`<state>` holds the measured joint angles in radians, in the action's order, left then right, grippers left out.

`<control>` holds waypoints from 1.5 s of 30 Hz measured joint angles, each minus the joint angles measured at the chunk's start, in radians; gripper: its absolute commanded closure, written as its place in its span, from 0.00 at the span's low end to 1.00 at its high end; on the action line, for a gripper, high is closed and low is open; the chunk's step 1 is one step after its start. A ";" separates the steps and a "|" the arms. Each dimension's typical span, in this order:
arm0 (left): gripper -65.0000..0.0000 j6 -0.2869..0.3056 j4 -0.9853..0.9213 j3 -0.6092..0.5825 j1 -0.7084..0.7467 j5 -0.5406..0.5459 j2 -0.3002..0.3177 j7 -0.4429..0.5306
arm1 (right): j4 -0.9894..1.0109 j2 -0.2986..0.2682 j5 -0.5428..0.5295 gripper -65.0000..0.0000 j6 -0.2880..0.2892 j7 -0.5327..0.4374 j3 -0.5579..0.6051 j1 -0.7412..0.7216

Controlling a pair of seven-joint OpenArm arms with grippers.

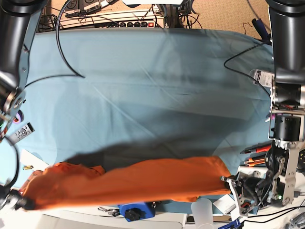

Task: Layout the t-shirt on the table in an organized manner, then fold the t-shirt properly
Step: 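Lift the shirt with both grippers and stretch it taut, then lay the shirt flat with both grippers, dragging it across the table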

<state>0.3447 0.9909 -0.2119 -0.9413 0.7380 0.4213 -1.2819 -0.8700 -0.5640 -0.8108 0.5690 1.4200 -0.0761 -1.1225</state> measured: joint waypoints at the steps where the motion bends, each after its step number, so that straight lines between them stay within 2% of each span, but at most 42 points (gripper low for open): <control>1: 1.00 0.001 0.004 0.021 0.016 0.008 -0.001 -0.003 | 0.001 0.000 0.004 1.00 0.000 0.002 0.000 0.027; 7: 1.00 0.023 0.066 0.211 0.134 0.054 -0.001 -0.027 | 0.002 0.005 -0.010 1.00 0.001 -0.001 -0.030 0.159; 10: 1.00 0.043 0.107 0.283 0.184 0.093 0.002 -0.025 | 0.002 0.005 -0.071 1.00 0.038 -0.001 -0.113 0.227; 13: 1.00 0.072 0.131 0.310 0.254 0.151 0.000 -0.029 | 0.000 0.003 -0.114 1.00 0.054 0.000 -0.204 0.284; 20: 1.00 0.084 0.270 0.312 0.455 0.147 -0.003 -0.041 | -0.174 0.015 -0.153 1.00 0.060 0.001 -0.325 0.481; 26: 1.00 0.074 0.512 0.313 0.658 0.066 -0.002 -0.021 | -0.491 0.038 -0.134 1.00 0.061 -0.002 -0.388 0.733; 33: 1.00 0.011 0.741 0.311 0.904 -0.111 -0.008 0.019 | -0.830 0.167 -0.139 1.00 0.089 0.001 -0.563 1.007; 37: 1.00 -0.035 0.799 0.312 1.001 -0.179 -0.008 0.045 | -0.898 0.222 -0.143 1.00 0.090 -0.006 -0.635 1.120; 39: 1.00 -0.034 0.810 0.312 1.044 -0.195 -0.008 0.046 | -0.897 0.244 -0.131 1.00 0.090 -0.003 -0.651 1.174; 42: 1.00 -0.034 0.837 0.317 1.105 -0.192 -0.006 0.065 | -0.896 0.267 -0.106 1.00 0.129 -0.001 -0.654 1.254; 45: 1.00 -0.034 0.872 0.319 1.155 -0.214 -0.005 0.084 | -0.896 0.271 -0.099 1.00 0.128 -0.004 -0.654 1.321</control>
<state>0.3103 1.8629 0.1066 0.2138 0.5240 0.4160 -1.1976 -1.7664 -0.2932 -0.9100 0.6968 1.4162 -0.7300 0.1982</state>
